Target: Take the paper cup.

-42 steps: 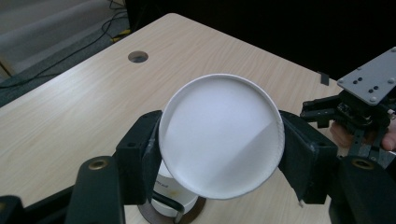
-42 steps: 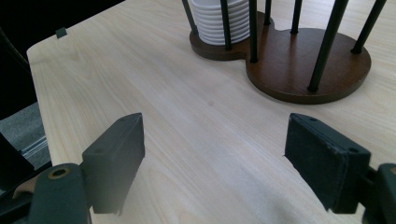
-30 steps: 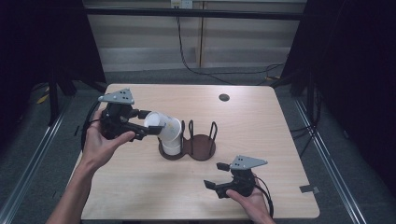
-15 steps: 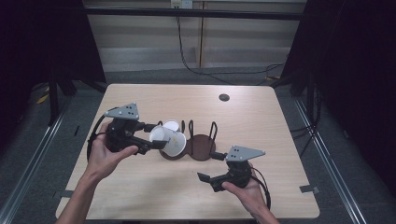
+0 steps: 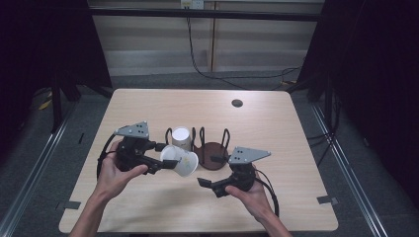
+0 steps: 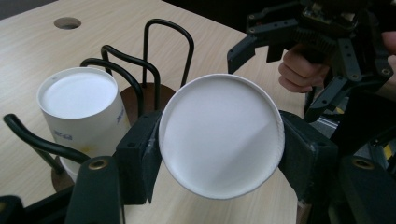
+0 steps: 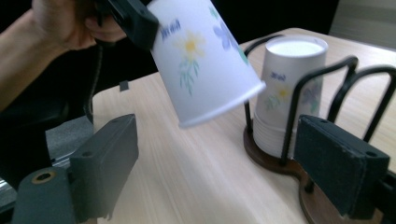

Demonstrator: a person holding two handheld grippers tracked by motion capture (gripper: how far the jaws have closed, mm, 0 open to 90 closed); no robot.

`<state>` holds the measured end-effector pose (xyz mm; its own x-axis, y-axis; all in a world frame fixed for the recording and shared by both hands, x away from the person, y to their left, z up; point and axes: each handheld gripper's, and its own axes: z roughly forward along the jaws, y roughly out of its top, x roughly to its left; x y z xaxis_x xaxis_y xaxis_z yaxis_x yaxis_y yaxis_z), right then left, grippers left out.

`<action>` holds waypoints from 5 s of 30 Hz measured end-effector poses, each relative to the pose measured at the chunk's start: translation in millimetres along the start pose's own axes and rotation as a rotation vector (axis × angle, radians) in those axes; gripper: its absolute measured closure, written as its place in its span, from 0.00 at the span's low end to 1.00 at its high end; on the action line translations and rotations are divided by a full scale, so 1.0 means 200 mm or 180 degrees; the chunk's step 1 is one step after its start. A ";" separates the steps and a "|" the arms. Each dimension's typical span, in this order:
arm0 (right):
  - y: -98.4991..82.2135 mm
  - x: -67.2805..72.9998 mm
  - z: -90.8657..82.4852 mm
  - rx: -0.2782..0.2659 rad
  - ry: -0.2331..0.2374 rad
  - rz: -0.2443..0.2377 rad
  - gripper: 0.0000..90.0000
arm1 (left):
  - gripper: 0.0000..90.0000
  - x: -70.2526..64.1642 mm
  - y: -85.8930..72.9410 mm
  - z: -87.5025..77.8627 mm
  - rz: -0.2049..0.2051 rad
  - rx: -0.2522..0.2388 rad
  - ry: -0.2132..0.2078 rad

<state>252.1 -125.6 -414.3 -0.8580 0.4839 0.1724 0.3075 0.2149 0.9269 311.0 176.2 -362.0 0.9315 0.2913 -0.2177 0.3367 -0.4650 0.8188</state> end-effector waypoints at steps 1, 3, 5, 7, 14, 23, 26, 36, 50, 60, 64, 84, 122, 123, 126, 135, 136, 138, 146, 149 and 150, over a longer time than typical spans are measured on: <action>0.02 0.00 0.01 -0.0016 0.0045 -0.0021 0.15 | 0.41 0.00 0.00 0.00 -0.0009 0.0004 -0.0020; 0.04 0.00 0.01 -0.0049 0.0040 -0.0059 0.15 | 0.41 -0.02 0.00 0.01 0.0019 0.0027 -0.0038; 0.05 0.00 0.02 -0.0067 0.0055 -0.0066 0.15 | 0.41 -0.04 -0.01 0.01 0.0019 0.0025 -0.0075; 0.05 0.00 0.03 -0.0076 0.0083 -0.0060 0.15 | 0.41 -0.06 -0.01 0.02 0.0060 0.0054 -0.0047; 0.03 0.00 0.07 -0.0011 0.0254 -0.0082 0.15 | 0.41 -0.10 0.02 0.02 0.0112 0.0060 -0.0162; -0.01 0.02 0.12 0.0034 0.0294 -0.0123 0.15 | 0.41 -0.10 0.01 0.06 0.0081 0.0087 -0.0255; -0.01 0.03 0.14 0.0067 0.0312 -0.0160 0.15 | 0.41 -0.11 0.01 0.06 0.0083 0.0089 -0.0286; -0.04 0.03 0.15 0.0044 0.0361 -0.0174 0.15 | 0.41 -0.12 0.02 0.06 0.0071 0.0046 -0.0329; -0.04 0.04 0.15 0.0037 0.0398 -0.0241 0.24 | 0.40 -0.10 0.01 0.04 0.0048 0.0006 -0.0425; -0.03 0.03 0.13 0.0021 0.0390 -0.0269 0.28 | 0.35 -0.10 0.00 0.06 0.0070 0.0061 -0.0369; -0.03 0.04 0.12 0.0008 0.0382 -0.0274 0.28 | 0.27 -0.10 0.00 0.07 0.0072 0.0100 -0.0414; -0.02 0.00 0.09 0.0042 0.0346 -0.0151 0.29 | 0.18 -0.09 0.01 0.03 0.0166 0.0096 -0.0272; 0.02 -0.05 0.04 0.1029 0.0242 -0.0201 0.31 | 0.19 -0.08 -0.13 0.10 0.0296 0.0428 -0.0019; 0.03 -0.05 0.03 0.1060 0.0231 -0.0214 0.31 | 0.19 -0.08 -0.13 0.10 0.0298 0.0433 -0.0005; 0.04 -0.05 0.03 0.1132 0.0218 -0.0238 0.31 | 0.19 -0.08 -0.13 0.11 0.0336 0.0481 -0.0005; 0.06 -0.05 0.05 0.1425 0.0250 -0.0303 0.31 | 0.21 -0.10 -0.14 0.18 0.0401 0.0625 -0.0037; 0.05 -0.05 0.05 0.1454 0.0254 -0.0309 0.31 | 0.21 -0.10 -0.14 0.18 0.0401 0.0625 -0.0037; 0.05 -0.05 0.06 0.1511 0.0248 -0.0323 0.31 | 0.21 -0.10 -0.15 0.19 0.0413 0.0666 -0.0039; 0.05 -0.04 0.09 0.1798 0.0301 -0.0393 0.31 | 0.20 -0.11 -0.16 0.21 0.0478 0.0744 -0.0078; 0.05 -0.04 0.10 0.1901 0.0328 -0.0438 0.31 | 0.20 -0.11 -0.16 0.22 0.0519 0.0776 -0.0053; 0.05 -0.04 0.11 0.1928 0.0326 -0.0451 0.31 | 0.20 -0.12 -0.16 0.23 0.0523 0.0775 -0.0044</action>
<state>270.6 -108.5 -414.4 -0.9333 0.3382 0.1205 0.3406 0.7278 0.5952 284.7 146.1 -408.1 0.9775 0.1849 -0.1011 0.2026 -0.6924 0.6925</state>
